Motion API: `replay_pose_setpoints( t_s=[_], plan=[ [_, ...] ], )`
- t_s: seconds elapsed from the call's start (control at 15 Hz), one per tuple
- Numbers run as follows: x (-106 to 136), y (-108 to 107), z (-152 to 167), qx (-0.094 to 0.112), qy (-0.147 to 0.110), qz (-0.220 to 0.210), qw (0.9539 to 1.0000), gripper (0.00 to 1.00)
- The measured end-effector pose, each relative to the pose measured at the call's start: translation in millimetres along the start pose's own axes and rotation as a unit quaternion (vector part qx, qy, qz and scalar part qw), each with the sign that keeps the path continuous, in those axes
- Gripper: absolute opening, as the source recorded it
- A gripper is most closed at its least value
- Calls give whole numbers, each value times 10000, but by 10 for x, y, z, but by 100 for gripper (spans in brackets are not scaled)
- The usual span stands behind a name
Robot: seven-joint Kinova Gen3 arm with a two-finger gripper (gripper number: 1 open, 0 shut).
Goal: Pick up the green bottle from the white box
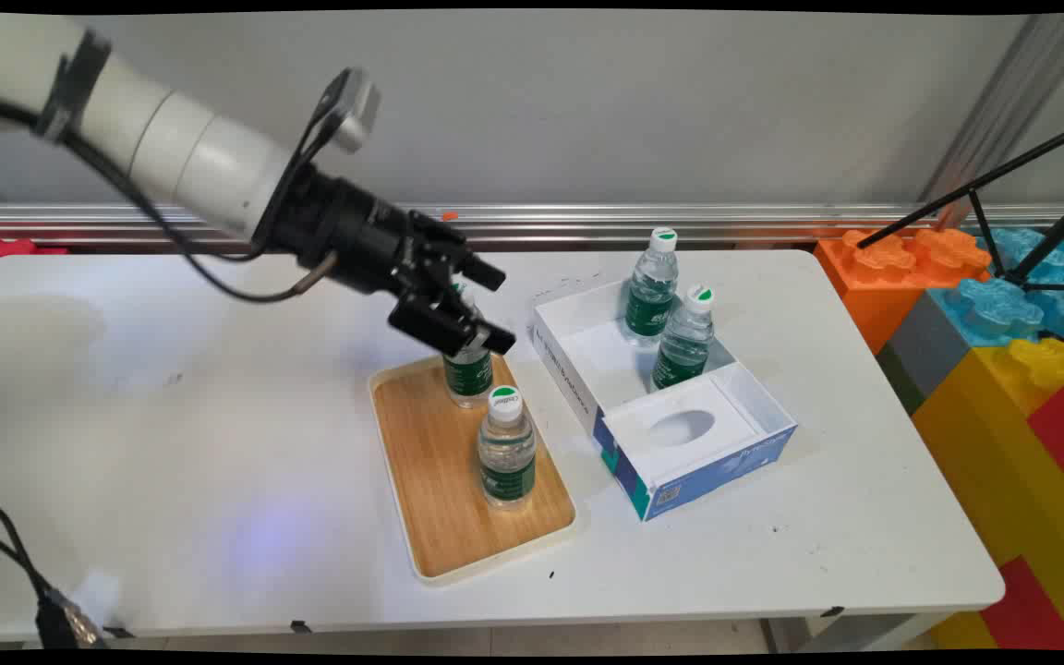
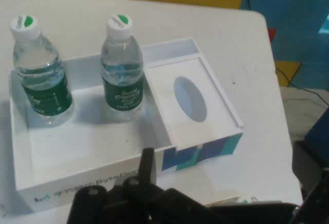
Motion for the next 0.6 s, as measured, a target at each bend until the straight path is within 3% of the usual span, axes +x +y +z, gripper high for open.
replay_pose_setpoints(
  t_s=[0.27, 0.6],
  plan=[
    [308, -36, 83, 157, -371, -252, 9989, 100],
    [625, -101, 282, 440, -860, -567, 9937, 100]
  ],
)
